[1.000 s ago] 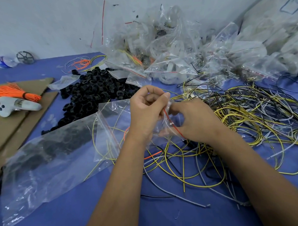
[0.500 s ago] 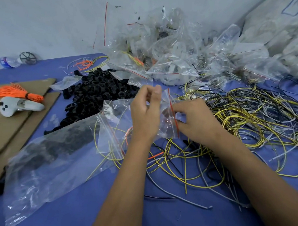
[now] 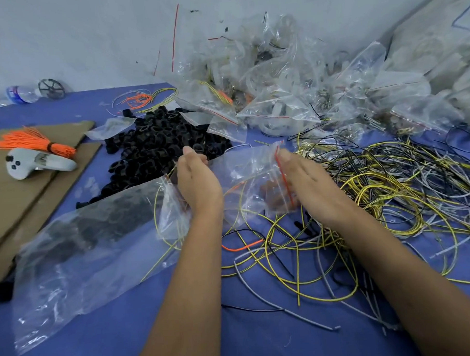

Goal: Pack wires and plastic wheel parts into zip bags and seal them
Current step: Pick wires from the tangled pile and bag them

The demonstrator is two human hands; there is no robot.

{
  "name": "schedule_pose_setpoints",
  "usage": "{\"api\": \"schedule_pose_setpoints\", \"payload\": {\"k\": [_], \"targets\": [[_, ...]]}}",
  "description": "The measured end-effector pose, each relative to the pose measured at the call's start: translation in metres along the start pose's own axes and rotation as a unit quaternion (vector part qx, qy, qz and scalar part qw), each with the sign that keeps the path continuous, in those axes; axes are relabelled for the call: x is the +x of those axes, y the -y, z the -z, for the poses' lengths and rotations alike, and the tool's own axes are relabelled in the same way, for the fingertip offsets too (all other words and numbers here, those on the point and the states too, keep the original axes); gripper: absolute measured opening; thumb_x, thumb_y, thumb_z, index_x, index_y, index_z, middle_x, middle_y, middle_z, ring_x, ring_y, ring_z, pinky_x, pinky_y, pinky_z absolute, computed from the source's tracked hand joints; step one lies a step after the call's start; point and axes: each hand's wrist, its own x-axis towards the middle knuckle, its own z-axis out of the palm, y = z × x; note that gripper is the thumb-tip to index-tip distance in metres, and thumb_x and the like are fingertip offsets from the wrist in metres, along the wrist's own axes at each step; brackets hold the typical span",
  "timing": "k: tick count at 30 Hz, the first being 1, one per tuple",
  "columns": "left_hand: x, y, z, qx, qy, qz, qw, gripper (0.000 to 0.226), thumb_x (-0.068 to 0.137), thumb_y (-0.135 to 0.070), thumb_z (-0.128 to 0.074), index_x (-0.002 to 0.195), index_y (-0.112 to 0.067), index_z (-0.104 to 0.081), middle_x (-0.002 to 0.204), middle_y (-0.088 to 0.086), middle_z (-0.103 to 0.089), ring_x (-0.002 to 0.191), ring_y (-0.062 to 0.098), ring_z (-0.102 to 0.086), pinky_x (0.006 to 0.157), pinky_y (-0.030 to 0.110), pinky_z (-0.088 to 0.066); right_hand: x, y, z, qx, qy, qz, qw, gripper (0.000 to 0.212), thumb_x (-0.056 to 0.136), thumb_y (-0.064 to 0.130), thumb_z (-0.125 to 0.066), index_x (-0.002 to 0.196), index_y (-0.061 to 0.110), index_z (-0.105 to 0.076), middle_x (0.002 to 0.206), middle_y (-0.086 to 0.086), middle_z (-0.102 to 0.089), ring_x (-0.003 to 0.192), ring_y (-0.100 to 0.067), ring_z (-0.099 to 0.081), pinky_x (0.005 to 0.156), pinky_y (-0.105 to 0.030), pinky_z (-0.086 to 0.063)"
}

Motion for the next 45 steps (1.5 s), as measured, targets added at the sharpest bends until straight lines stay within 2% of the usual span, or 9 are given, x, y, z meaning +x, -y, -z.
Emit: {"api": "schedule_pose_setpoints", "payload": {"k": [4,7,11,14,21,27,32,39,45], "targets": [[0.004,0.003,0.004,0.034,-0.003,-0.033,0.999,0.042,0.108,-0.042,-0.038,0.078,-0.020,-0.057,0.084,-0.003,-0.064,0.087,0.022,-0.062,0.096,0.050,-0.052,-0.002,0.003,0.009,0.004,0.043,-0.049,0.998,0.076,0.093,0.079,-0.027,0.124,0.019,-0.061,0.089,-0.005,-0.079,0.069,-0.035,-0.073,0.044,-0.022,-0.045],[0.005,0.003,0.005,0.035,0.003,-0.020,0.999,0.042,0.108,-0.043,-0.038,0.078,-0.020,-0.058,0.084,-0.002,-0.063,0.086,0.023,-0.060,0.095,0.050,-0.052,-0.004,0.007,0.007,0.045,0.063,-0.023,0.997,0.014,0.101,0.042,-0.058,0.114,0.044,-0.055,0.076,-0.011,-0.076,0.057,-0.030,-0.072,0.041,-0.021,-0.043],[0.005,0.003,0.007,0.059,0.001,-0.023,0.998,0.045,0.108,-0.042,-0.039,0.081,-0.012,-0.059,0.082,-0.002,-0.063,0.078,0.020,-0.058,0.082,0.041,-0.049,-0.004,0.003,0.012,0.065,0.055,0.027,0.996,0.035,0.100,0.021,-0.062,0.123,0.047,-0.054,0.060,-0.012,-0.069,0.046,-0.024,-0.063,0.041,-0.023,-0.045],[0.004,0.003,0.008,0.079,-0.001,-0.043,0.996,0.049,0.108,-0.038,-0.041,0.092,0.004,-0.060,0.080,0.002,-0.061,0.074,0.018,-0.055,0.074,0.031,-0.047,-0.002,0.000,0.012,-0.031,-0.052,0.077,0.995,0.026,0.098,0.049,-0.057,0.113,0.032,-0.069,0.050,-0.001,-0.057,0.043,-0.015,-0.056,0.045,-0.027,-0.046],[0.009,-0.002,0.015,0.181,-0.082,-0.064,0.978,0.035,0.105,-0.029,-0.046,0.077,-0.008,-0.052,0.065,-0.006,-0.049,0.068,0.022,-0.046,0.063,0.030,-0.022,0.026,0.016,0.011,-0.153,-0.290,0.146,0.933,0.040,0.102,0.034,-0.052,0.074,0.010,-0.066,0.056,-0.011,-0.058,0.058,-0.031,-0.060,0.063,-0.046,-0.049],[0.016,-0.001,0.019,0.206,-0.126,-0.071,0.968,0.035,0.104,-0.027,-0.046,0.076,-0.007,-0.054,0.063,-0.005,-0.047,0.060,0.018,-0.044,0.061,0.031,-0.020,0.103,0.044,-0.029,-0.334,-0.038,0.152,0.930,0.013,0.094,0.022,-0.064,0.094,0.017,-0.075,0.078,0.000,-0.069,0.080,-0.024,-0.066,0.080,-0.040,-0.054],[0.018,-0.002,0.020,0.180,-0.150,-0.081,0.969,0.036,0.104,-0.024,-0.047,0.074,-0.006,-0.054,0.062,-0.005,-0.047,0.059,0.014,-0.043,0.061,0.031,-0.020,0.136,0.038,-0.064,-0.462,0.157,0.162,0.858,0.049,0.091,0.001,-0.060,0.136,0.021,-0.063,0.125,-0.010,-0.061,0.116,-0.027,-0.055,0.096,-0.035,-0.045],[0.013,-0.006,0.009,0.108,-0.052,-0.147,0.982,0.037,0.101,-0.023,-0.052,0.074,0.001,-0.059,0.070,0.011,-0.065,0.069,0.027,-0.058,0.066,0.036,-0.039,0.132,0.037,-0.058,-0.472,0.125,0.157,0.858,0.021,0.086,0.009,-0.069,0.106,0.010,-0.074,0.106,-0.009,-0.073,0.099,-0.027,-0.064,0.087,-0.039,-0.050],[-0.012,-0.005,-0.009,0.148,0.145,-0.215,0.954,0.037,0.097,-0.028,-0.061,0.065,-0.014,-0.047,0.057,-0.005,-0.047,0.054,0.009,-0.039,0.053,0.024,-0.031,0.098,0.023,0.001,-0.368,-0.035,0.113,0.922,0.017,0.089,0.019,-0.076,0.098,0.005,-0.073,0.097,-0.011,-0.064,0.095,-0.028,-0.058,0.081,-0.035,-0.041]]}}
